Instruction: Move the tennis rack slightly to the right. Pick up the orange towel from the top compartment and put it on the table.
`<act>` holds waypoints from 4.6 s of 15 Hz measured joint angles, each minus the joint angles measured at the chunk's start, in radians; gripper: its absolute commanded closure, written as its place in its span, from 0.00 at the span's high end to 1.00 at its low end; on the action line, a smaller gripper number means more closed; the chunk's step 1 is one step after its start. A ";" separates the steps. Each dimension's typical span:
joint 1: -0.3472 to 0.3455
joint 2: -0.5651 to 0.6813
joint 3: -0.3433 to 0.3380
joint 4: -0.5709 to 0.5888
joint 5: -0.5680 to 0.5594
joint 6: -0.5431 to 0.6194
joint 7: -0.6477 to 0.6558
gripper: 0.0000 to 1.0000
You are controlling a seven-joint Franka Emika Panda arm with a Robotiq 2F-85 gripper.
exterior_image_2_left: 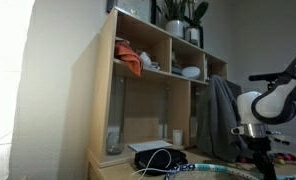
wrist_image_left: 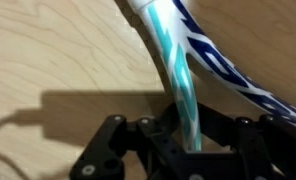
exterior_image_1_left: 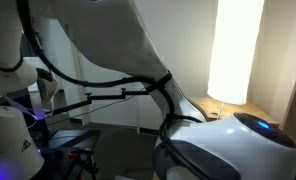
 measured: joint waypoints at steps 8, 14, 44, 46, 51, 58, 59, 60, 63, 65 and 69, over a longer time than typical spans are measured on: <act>-0.094 0.112 0.000 0.165 0.072 -0.096 -0.030 0.05; -0.121 0.119 0.017 0.172 0.088 -0.036 -0.107 0.05; -0.137 0.089 0.025 0.047 0.092 0.233 -0.151 1.00; -0.141 0.072 0.030 0.007 0.092 0.290 -0.153 1.00; -0.180 0.002 0.072 -0.106 0.092 0.402 -0.175 1.00; -0.206 -0.037 0.093 -0.165 0.087 0.413 -0.183 0.74; -0.206 -0.037 0.093 -0.167 0.086 0.414 -0.183 0.66; -0.204 -0.040 0.094 -0.170 0.086 0.414 -0.183 0.59; -0.201 -0.054 0.097 -0.181 0.086 0.414 -0.183 0.34; -0.201 -0.061 0.097 -0.184 0.086 0.414 -0.183 0.19; -0.201 -0.070 0.098 -0.190 0.086 0.414 -0.182 0.06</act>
